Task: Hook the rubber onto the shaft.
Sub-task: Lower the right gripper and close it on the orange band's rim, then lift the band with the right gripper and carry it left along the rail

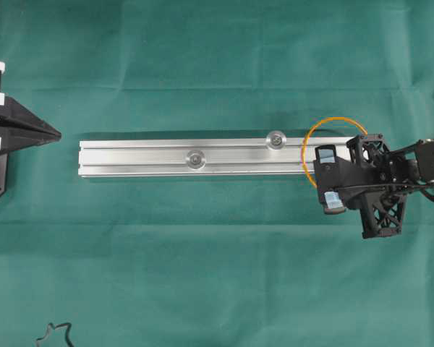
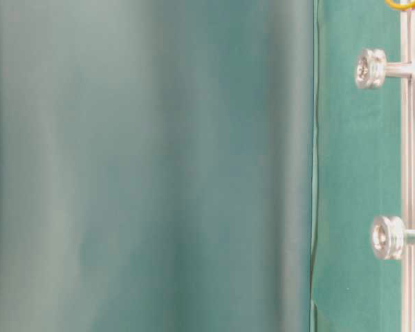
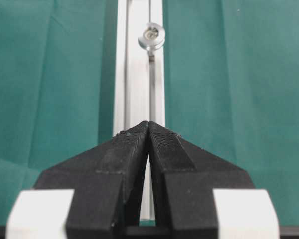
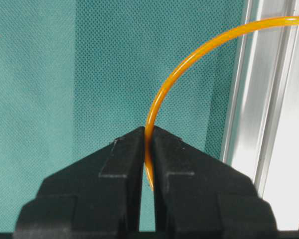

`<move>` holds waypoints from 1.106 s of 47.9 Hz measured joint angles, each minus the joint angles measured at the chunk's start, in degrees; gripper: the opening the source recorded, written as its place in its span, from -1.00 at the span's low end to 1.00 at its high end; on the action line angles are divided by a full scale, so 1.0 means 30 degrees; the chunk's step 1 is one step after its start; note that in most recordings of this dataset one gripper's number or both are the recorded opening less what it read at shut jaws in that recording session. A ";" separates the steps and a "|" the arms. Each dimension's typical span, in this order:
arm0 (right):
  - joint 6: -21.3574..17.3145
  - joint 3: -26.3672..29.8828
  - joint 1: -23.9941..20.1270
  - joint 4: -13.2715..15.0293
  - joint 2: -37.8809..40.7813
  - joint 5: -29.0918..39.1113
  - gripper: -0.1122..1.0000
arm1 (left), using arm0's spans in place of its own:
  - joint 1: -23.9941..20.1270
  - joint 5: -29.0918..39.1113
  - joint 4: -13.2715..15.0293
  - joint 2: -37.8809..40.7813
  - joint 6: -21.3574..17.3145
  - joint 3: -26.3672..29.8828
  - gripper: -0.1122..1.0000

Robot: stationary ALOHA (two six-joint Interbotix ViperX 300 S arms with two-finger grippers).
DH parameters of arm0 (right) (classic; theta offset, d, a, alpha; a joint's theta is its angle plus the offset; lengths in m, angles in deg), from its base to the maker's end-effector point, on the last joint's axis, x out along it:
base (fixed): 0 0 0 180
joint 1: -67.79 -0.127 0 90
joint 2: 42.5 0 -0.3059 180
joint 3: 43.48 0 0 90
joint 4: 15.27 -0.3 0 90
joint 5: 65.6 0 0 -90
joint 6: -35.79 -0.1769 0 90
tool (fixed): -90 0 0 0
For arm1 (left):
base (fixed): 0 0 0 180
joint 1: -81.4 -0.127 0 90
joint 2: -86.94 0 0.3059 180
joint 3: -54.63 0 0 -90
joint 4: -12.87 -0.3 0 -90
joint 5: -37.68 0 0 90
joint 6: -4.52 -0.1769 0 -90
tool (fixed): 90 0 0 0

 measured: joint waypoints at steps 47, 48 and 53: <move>0.0029 0.3896 0.0000 0.2256 -0.3047 0.7266 -0.64 | -0.0029 0.0000 0.0000 0.0000 0.0000 0.0000 -0.80; 0.0029 0.4102 0.0000 0.2373 -0.3076 0.7559 -0.64 | -0.0029 0.0000 0.0000 0.0000 0.0000 0.0000 -0.80; 0.0029 0.5039 0.0000 0.2783 -0.3311 0.8789 -0.64 | 0.0000 0.0000 0.0000 0.0000 0.0000 0.0000 -0.80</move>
